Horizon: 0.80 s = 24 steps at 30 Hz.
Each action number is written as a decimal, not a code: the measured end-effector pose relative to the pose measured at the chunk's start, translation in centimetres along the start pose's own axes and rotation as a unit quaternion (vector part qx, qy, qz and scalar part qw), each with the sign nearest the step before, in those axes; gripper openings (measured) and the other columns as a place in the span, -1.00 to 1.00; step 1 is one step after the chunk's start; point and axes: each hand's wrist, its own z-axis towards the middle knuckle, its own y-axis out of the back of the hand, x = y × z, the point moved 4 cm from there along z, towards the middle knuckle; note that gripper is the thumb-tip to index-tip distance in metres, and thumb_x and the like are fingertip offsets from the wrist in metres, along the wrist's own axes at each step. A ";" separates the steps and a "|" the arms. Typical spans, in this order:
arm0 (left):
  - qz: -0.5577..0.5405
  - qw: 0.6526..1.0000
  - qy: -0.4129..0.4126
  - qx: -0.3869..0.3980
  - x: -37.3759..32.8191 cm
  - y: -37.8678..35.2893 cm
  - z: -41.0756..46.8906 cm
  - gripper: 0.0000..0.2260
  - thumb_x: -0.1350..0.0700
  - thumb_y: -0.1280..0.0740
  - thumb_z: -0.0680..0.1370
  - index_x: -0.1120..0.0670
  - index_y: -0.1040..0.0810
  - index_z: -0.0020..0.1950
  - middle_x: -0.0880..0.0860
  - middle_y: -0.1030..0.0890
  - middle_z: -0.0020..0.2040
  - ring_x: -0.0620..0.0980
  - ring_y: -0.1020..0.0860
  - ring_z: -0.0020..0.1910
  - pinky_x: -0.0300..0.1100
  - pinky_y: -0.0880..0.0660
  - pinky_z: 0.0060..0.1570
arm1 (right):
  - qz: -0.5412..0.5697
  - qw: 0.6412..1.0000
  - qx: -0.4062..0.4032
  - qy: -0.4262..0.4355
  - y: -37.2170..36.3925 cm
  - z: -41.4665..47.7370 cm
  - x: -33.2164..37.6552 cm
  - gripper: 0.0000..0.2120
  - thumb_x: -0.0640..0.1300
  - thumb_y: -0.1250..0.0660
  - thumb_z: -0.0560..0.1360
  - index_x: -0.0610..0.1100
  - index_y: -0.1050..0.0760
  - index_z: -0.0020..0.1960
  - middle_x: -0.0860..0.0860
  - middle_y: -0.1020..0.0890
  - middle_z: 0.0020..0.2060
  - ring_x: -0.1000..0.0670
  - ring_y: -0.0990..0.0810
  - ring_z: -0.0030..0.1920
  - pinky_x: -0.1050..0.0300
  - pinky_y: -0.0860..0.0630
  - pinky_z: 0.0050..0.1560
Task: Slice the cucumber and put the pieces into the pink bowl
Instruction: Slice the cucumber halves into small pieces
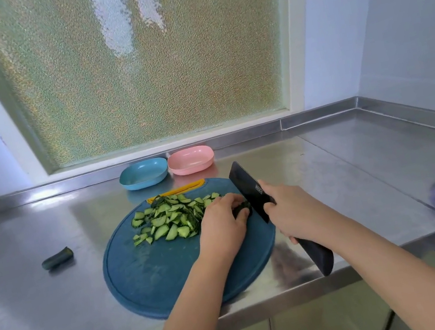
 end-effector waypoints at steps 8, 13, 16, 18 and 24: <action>0.049 0.998 -0.003 0.026 0.1 -0.2 0.2 -0.63 0.04 -0.25 0.58 0.03 -0.42 0.38 0.12 -0.53 0.08 0.05 -0.46 0.11 -0.18 -0.35 0.04 | 0.004 1.000 0.000 0.011 0.3 0.0 0.1 -0.45 -0.22 -0.04 0.61 0.04 -0.04 0.56 -0.04 -0.40 -0.06 0.11 -0.34 -0.41 0.26 -0.37 -0.38; 0.053 0.998 -0.014 0.034 0.0 -0.3 0.2 -0.63 0.05 -0.23 0.59 0.00 -0.39 0.41 0.12 -0.51 0.02 0.06 -0.45 0.06 -0.17 -0.35 0.01 | 0.003 1.000 0.003 0.011 0.2 -0.2 0.2 -0.47 -0.22 -0.05 0.61 0.01 -0.07 0.55 -0.10 -0.51 0.08 0.13 -0.32 -0.41 0.29 -0.33 -0.39; 0.058 0.998 -0.017 0.036 0.1 -0.4 0.2 -0.63 0.05 -0.22 0.59 0.00 -0.38 0.41 0.12 -0.51 0.03 0.05 -0.44 0.08 -0.19 -0.33 0.00 | -0.022 1.000 0.006 0.014 0.2 0.0 0.4 -0.45 -0.23 -0.05 0.61 0.01 -0.04 0.56 -0.13 -0.51 0.20 0.14 -0.28 -0.41 0.31 -0.30 -0.41; 0.060 0.997 -0.018 0.037 0.1 -0.4 0.2 -0.63 0.05 -0.22 0.60 0.00 -0.38 0.41 0.12 -0.50 0.04 0.05 -0.42 0.09 -0.19 -0.32 0.01 | -0.041 0.999 0.011 0.018 0.3 0.1 0.6 -0.45 -0.25 -0.05 0.60 0.00 -0.04 0.56 -0.10 -0.51 0.10 0.13 -0.27 -0.41 0.30 -0.30 -0.42; 0.074 0.996 -0.025 0.034 0.1 -0.5 0.3 -0.64 0.05 -0.21 0.60 0.01 -0.39 0.41 0.11 -0.49 0.06 0.05 -0.40 0.11 -0.17 -0.33 0.03 | -0.076 0.997 0.020 0.028 0.4 0.4 1.5 -0.55 -0.28 -0.08 0.59 -0.11 -0.20 0.47 -0.08 -0.45 -0.06 0.12 -0.26 -0.41 0.30 -0.23 -0.44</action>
